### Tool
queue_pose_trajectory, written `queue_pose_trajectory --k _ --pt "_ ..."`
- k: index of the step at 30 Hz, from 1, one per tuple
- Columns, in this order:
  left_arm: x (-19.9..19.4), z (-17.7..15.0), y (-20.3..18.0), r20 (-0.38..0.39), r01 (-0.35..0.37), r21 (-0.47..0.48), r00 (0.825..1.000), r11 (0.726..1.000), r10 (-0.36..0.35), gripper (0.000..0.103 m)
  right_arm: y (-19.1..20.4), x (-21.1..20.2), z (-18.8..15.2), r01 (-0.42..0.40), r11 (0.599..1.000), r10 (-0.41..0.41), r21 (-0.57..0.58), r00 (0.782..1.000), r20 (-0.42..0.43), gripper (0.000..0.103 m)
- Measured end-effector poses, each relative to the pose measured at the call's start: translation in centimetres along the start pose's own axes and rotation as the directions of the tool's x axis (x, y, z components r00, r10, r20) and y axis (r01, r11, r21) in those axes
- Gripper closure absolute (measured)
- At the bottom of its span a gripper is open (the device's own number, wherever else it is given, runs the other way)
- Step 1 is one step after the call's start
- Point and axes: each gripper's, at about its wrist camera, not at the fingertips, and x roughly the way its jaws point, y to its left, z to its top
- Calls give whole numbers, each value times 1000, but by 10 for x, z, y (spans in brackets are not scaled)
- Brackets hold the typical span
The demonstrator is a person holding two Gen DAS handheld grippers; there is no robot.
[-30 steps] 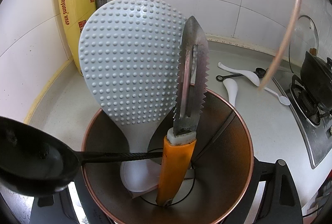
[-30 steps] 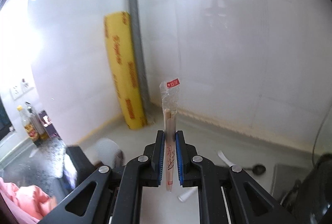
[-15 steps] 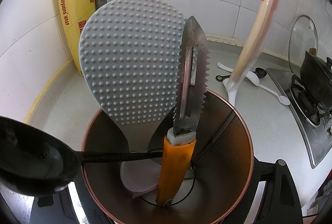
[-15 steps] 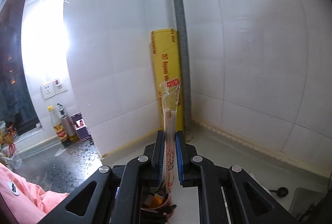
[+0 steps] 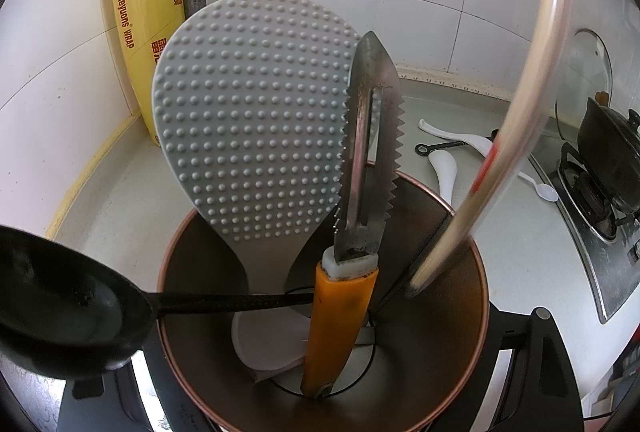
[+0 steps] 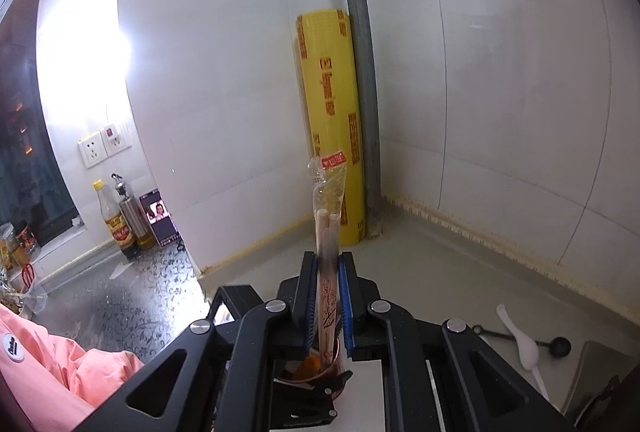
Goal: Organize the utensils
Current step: 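Lower the chopsticks into the red holder and open the right gripper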
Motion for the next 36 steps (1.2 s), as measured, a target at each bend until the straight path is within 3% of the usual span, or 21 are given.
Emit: queue_pose_trajectory --k 9,23,36 --pt "0 0 0 0 0 0 1000 1000 0 13 -9 36 -25 -2 998 10 55 989 -144 91" --pt "0 0 0 0 1 0 1000 1000 -1 13 -15 70 -55 -18 995 44 99 963 -266 91" --pt "0 0 0 0 -1 -2 1000 1000 1 13 -15 72 -60 -10 995 35 94 962 -272 90"
